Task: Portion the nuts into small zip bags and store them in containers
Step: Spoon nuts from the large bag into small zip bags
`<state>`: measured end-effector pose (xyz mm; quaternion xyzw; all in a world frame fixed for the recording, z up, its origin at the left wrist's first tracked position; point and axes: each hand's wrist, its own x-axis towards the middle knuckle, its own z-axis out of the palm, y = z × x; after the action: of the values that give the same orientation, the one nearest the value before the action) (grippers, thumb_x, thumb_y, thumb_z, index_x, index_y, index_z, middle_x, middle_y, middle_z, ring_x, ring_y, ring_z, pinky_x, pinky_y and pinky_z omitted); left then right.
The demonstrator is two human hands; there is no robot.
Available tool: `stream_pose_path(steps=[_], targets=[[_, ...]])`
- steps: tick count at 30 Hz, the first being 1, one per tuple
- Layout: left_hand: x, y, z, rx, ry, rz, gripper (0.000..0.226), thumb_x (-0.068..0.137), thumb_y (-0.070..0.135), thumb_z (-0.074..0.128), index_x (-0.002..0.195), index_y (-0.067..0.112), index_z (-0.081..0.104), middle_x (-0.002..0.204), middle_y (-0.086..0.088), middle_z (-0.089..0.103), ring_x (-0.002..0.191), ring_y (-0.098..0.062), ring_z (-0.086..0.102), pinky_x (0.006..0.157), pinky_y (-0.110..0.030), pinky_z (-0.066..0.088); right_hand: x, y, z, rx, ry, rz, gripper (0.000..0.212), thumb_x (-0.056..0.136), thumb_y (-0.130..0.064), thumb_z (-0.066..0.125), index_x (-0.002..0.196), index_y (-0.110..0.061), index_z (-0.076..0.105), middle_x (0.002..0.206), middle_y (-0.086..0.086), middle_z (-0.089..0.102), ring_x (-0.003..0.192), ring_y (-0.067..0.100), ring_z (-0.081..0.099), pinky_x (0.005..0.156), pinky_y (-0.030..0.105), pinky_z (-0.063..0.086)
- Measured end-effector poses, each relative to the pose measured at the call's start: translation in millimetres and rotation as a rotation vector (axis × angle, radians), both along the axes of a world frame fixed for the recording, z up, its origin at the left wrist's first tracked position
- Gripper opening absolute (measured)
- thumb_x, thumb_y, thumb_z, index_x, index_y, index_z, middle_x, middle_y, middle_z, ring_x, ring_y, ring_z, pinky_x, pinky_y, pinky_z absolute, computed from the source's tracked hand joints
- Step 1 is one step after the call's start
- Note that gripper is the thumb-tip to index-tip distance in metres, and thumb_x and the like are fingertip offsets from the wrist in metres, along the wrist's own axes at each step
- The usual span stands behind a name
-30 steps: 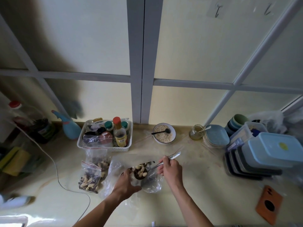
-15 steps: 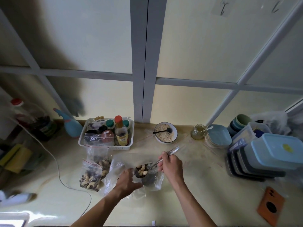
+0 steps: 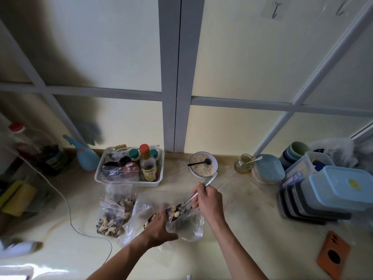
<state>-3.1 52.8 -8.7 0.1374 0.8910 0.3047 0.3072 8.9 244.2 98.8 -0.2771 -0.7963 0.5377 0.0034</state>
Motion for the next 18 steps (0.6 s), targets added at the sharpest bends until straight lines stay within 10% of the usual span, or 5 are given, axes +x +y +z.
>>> stream_pose_path(steps=[7,15,18], targets=[[-10,1,5,0.014,0.075,-0.010,0.050,0.072,0.034,0.081,0.106,0.030,0.045,0.109,0.001,0.053,0.081,-0.010,0.052,0.060,-0.005,0.039,-9,6,-3,0.010,0.029,0.343,0.034,0.105,-0.035,0.052,0.085,-0.016,0.072,0.067,0.005,0.071,0.053,0.015,0.067,0.058,0.028,0.058],[-5,2,10,0.149,0.094,-0.009,0.099,0.078,0.033,0.081,0.149,0.020,0.014,0.127,0.014,0.042,0.103,-0.007,0.056,0.084,-0.011,0.046,-16,-7,-5,0.121,0.068,0.061,0.036,0.104,-0.030,0.048,0.078,-0.016,0.068,0.060,0.002,0.069,0.048,0.011,0.067,0.057,0.032,0.059],[-6,3,9,0.168,0.103,0.066,0.082,0.078,0.030,0.081,0.139,0.017,0.029,0.115,0.014,0.048,0.089,-0.003,0.054,0.070,-0.004,0.042,-13,-15,-11,0.113,0.070,0.063,0.039,0.104,-0.031,0.047,0.077,-0.013,0.068,0.059,0.002,0.069,0.048,0.012,0.067,0.059,0.035,0.060]])
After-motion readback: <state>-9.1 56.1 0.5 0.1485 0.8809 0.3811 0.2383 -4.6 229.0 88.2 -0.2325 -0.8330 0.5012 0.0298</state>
